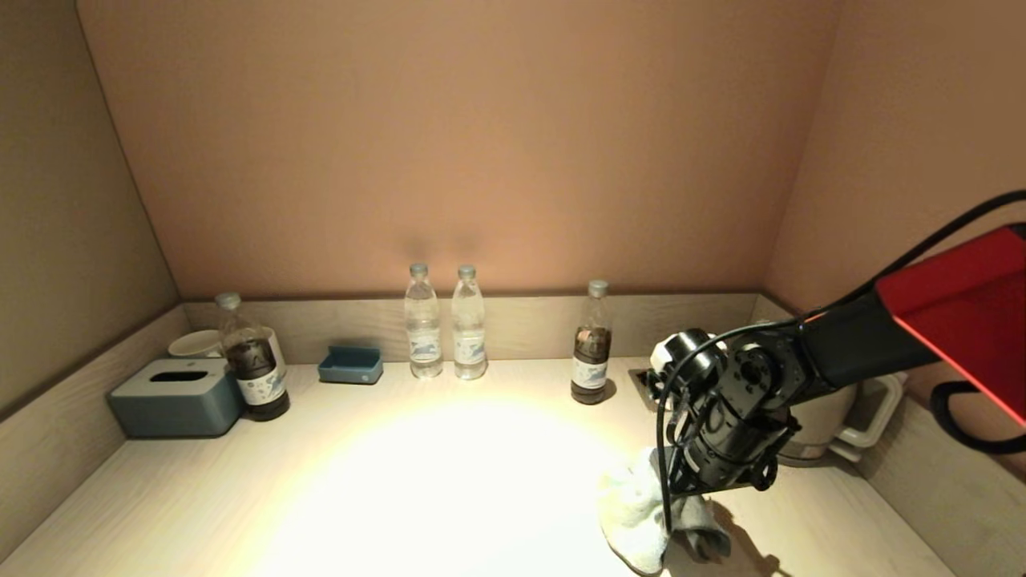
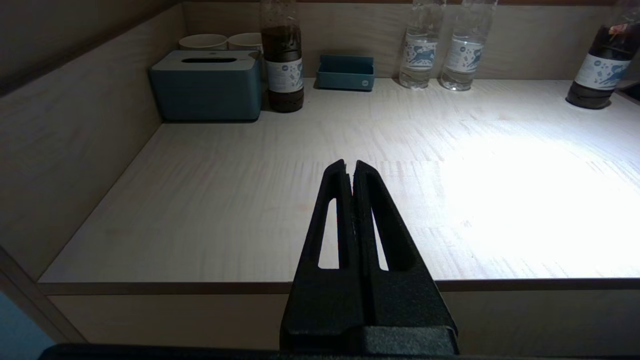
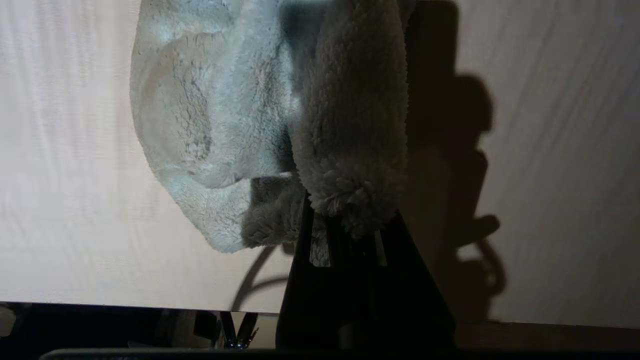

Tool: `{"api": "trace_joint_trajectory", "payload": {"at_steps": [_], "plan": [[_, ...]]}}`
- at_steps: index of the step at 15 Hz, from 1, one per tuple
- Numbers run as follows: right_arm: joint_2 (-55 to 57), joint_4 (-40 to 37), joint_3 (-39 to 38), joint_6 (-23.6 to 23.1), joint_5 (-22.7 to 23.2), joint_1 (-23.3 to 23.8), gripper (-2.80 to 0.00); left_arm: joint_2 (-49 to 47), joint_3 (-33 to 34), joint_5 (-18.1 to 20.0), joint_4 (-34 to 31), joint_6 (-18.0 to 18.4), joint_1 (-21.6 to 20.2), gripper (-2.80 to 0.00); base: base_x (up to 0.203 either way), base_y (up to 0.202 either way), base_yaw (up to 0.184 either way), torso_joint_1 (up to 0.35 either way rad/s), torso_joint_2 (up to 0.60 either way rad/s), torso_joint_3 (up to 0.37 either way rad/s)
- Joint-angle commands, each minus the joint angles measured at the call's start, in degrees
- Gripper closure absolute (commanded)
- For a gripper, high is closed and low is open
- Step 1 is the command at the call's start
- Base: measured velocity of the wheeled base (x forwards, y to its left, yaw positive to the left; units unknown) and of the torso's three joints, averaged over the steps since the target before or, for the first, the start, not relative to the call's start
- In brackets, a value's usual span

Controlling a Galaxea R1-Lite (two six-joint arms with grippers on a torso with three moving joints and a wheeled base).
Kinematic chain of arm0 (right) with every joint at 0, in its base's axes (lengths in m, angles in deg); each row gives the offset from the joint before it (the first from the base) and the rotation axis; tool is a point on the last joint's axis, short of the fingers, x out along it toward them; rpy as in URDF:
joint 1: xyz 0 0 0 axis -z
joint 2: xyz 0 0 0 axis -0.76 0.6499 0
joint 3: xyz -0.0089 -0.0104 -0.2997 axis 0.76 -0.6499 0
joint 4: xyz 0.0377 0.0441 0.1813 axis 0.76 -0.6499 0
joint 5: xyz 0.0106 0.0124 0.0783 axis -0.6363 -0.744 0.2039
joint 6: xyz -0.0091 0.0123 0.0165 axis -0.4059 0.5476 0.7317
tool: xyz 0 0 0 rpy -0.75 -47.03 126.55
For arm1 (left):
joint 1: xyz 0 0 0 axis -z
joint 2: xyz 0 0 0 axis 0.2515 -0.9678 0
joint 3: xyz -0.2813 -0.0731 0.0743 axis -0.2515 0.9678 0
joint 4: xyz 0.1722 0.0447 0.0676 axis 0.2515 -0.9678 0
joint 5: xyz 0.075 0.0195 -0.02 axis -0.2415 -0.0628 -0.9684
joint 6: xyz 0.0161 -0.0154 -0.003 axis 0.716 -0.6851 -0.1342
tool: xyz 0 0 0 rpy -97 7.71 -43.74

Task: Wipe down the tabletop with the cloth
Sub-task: Sweep the stains on the table

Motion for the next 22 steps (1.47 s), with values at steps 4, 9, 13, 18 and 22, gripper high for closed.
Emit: {"api": "trace_joint_trajectory", "payload": {"at_steps": [4, 9, 13, 18, 22], "plan": [[2.0, -0.3, -1.0, 0.1, -1.1, 0.0, 0.00, 0.0, 0.0, 0.0, 0.0, -0.1, 0.1, 0.00, 0.000, 0.000, 0.000, 0.000, 0.00, 0.000], [5.0, 0.2, -1.0, 0.5, -0.4, -3.2, 0.00, 0.0, 0.0, 0.0, 0.0, -0.1, 0.1, 0.00, 0.000, 0.000, 0.000, 0.000, 0.00, 0.000], [5.6, 0.6, -0.3, 0.5, 0.0, -5.0, 0.00, 0.0, 0.0, 0.0, 0.0, -0.1, 0.1, 0.00, 0.000, 0.000, 0.000, 0.000, 0.00, 0.000], [7.3, 2.0, 2.3, 0.7, 0.1, -8.8, 0.00, 0.0, 0.0, 0.0, 0.0, -0.1, 0.1, 0.00, 0.000, 0.000, 0.000, 0.000, 0.00, 0.000], [8.7, 2.1, 5.6, 1.0, 1.2, -12.7, 0.00, 0.0, 0.0, 0.0, 0.0, -0.1, 0.1, 0.00, 0.000, 0.000, 0.000, 0.000, 0.00, 0.000]]}}
